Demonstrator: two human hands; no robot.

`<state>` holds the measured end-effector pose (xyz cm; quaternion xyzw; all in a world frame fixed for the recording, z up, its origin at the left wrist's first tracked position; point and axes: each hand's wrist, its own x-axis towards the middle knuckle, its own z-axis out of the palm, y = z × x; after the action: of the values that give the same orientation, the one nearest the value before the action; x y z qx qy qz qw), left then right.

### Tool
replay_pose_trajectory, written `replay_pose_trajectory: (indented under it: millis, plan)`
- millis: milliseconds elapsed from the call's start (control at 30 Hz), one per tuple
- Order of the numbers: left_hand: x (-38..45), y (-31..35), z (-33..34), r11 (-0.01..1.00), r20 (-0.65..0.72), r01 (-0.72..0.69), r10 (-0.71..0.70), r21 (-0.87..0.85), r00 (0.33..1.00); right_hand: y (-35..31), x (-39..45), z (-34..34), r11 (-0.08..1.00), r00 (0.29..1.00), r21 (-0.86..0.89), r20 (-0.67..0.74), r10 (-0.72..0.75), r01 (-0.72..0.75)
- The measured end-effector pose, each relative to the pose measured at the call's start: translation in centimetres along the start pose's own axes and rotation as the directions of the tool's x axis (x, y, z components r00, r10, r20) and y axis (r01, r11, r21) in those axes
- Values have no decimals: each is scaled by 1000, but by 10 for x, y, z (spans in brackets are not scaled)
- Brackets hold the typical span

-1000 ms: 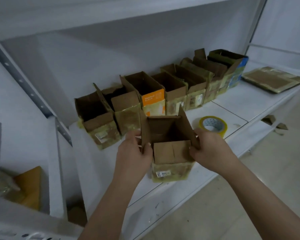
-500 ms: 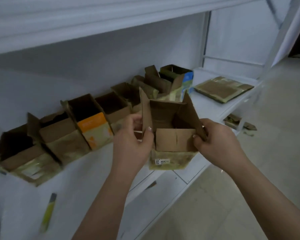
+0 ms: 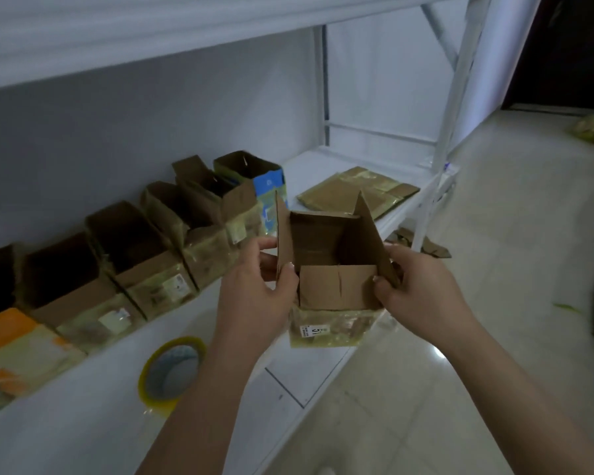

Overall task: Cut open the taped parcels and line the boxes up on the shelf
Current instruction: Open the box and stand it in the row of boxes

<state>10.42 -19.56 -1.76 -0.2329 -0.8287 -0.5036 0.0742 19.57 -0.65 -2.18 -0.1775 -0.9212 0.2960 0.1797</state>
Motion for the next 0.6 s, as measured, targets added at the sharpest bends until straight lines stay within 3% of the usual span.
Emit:
replay_pose_trajectory:
  millis: [367,600]
  plan:
    - [142,-13,101,999,39,-30,29,45,999,61,152,-11,996,998,-73,-39,44,-47]
    - [203,-6,135,988,66,-16,6,152,998,96,229,-15,995,1000,-103,-23,-11,9]
